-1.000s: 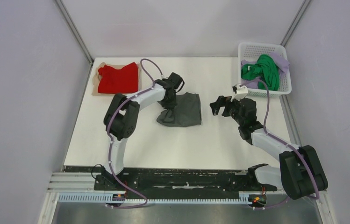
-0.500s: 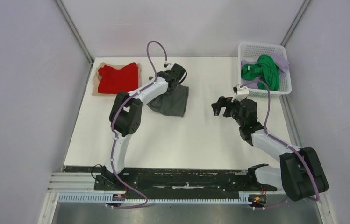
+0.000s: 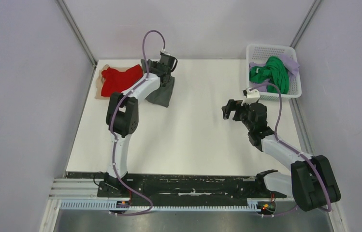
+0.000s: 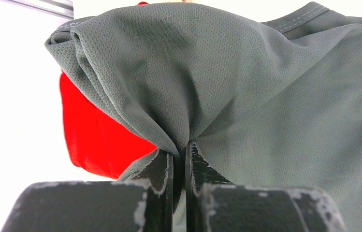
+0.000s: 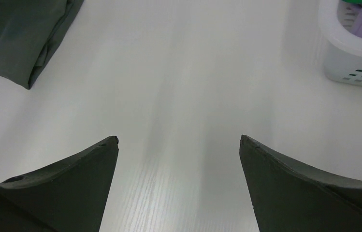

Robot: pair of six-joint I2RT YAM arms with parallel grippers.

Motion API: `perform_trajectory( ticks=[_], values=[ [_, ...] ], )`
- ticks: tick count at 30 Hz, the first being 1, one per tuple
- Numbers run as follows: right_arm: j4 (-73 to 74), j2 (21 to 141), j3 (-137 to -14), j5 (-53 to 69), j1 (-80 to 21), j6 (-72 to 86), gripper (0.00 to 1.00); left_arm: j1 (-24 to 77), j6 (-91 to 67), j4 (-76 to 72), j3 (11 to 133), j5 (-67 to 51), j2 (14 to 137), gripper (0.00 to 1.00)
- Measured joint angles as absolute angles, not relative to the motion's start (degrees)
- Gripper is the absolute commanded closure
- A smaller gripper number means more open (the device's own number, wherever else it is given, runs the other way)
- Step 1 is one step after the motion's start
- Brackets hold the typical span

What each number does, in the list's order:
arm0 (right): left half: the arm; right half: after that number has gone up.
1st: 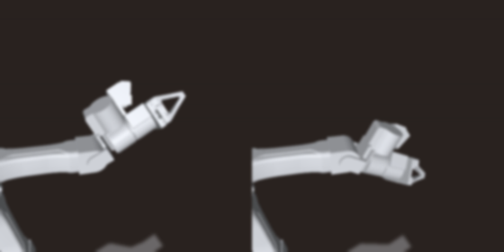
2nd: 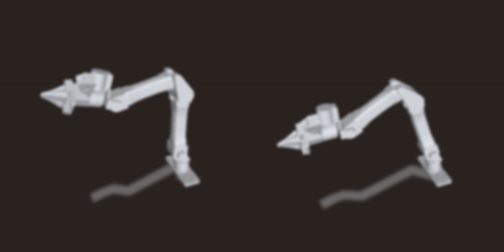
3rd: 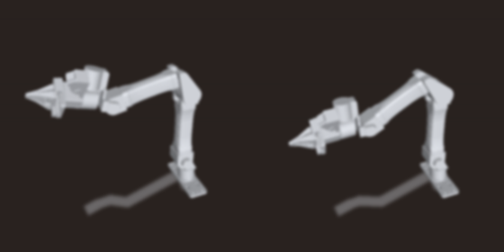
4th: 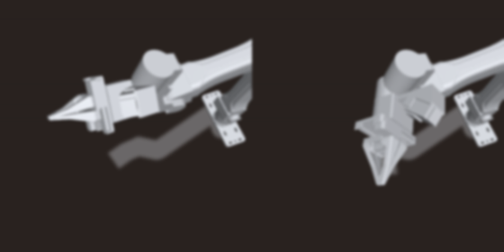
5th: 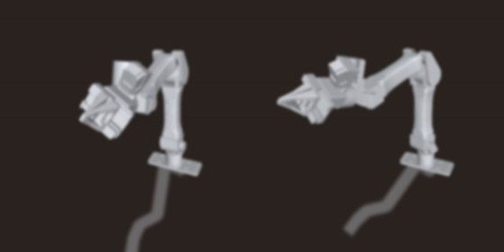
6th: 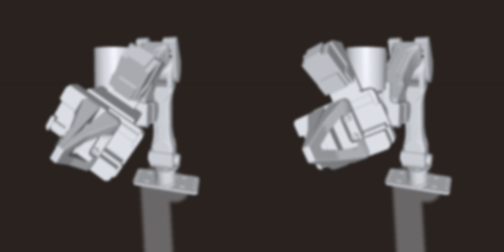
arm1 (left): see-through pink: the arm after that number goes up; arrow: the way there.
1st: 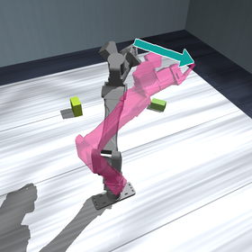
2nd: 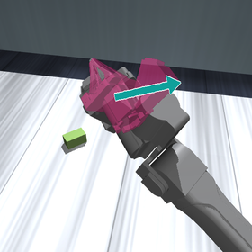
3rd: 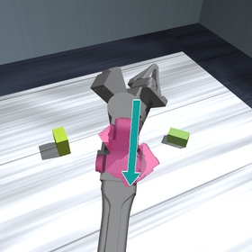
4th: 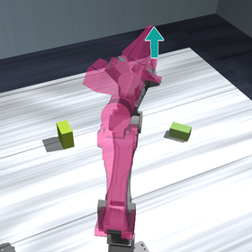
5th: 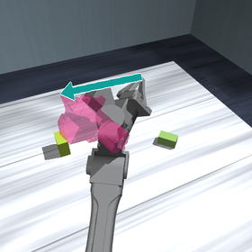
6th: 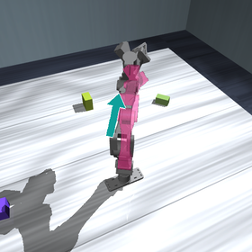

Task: Fold and stack the t-shirts
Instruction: Put the neatly folded tshirt into the corner of the board with the left arm

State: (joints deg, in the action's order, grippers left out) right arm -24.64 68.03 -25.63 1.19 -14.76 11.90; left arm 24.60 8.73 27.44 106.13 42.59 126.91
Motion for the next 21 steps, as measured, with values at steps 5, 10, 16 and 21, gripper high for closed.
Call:
perform_trajectory(
  ticks=[5, 10, 16, 21],
  values=[
    [-24.34, 68.03, -25.63, -0.34, -14.76, 11.86, 0.02, 22.48, 13.04, 25.56, 107.85, 43.22, 126.80, 0.98],
    [-24.12, 68.03, -25.63, -1.10, -14.76, 11.73, 0.02, 21.87, 14.24, 25.23, 109.30, 43.62, 125.80, 0.98],
    [-22.79, 68.31, -25.63, -1.34, -14.76, 11.73, 0.02, 21.50, 14.41, 25.67, 111.39, 43.55, 123.61, 0.98],
    [-22.15, 68.31, -25.63, -1.32, -14.74, 11.73, 0.02, 20.84, 14.48, 26.46, 112.12, 43.27, 120.20, 0.98]
  ],
)
